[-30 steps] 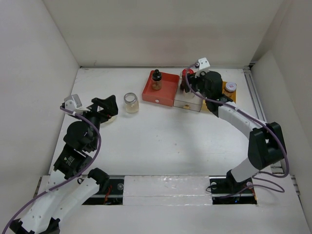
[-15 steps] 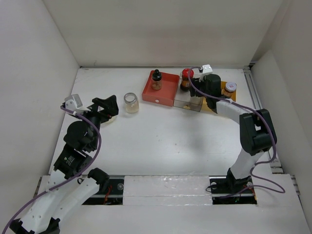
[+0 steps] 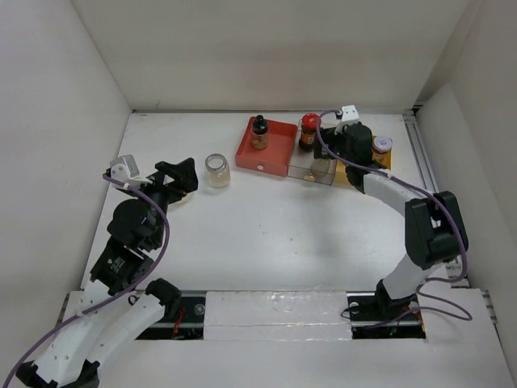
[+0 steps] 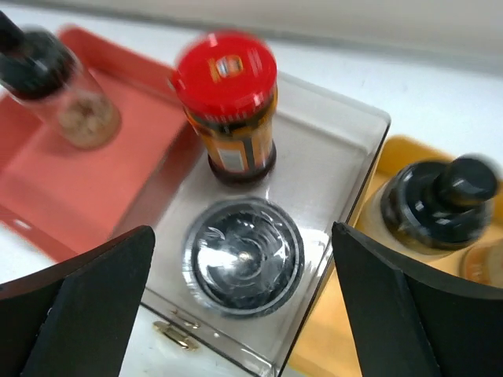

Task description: Organize the condiment bottles

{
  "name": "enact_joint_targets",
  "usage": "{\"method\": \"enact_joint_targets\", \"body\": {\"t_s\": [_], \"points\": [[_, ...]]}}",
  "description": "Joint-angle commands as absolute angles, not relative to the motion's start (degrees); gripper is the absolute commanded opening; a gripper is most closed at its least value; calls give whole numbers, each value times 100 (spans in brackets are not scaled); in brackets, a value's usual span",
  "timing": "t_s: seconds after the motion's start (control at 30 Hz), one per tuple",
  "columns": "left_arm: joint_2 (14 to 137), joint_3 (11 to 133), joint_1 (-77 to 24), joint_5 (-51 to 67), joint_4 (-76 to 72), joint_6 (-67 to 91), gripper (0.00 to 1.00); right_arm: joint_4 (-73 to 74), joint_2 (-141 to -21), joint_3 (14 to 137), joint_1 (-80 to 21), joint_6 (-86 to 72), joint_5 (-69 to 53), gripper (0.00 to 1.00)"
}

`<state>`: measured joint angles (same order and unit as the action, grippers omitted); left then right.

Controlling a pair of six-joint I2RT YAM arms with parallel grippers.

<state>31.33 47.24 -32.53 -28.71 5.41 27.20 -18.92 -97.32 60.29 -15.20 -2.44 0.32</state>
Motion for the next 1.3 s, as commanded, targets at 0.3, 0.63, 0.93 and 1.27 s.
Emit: {"method": "enact_joint_targets", "body": {"t_s": [0.3, 0.63, 0.93, 1.27], "points": [[3041, 4711, -3252, -2865, 290, 2628, 79, -2241, -9403, 6801, -3406, 413, -1239, 22], [3041, 4764, -3252, -2812, 290, 2575, 86, -1337, -11591, 8831, -4518, 519, -1600, 100], [3094, 4764, -3252, -2628, 290, 2575, 94, -1178, -12577, 9800, -4570, 519, -1178, 100], [3146, 4764, -3252, -2566, 290, 2522, 94, -1178, -13297, 10617, -4570, 396, -1160, 100]]}}
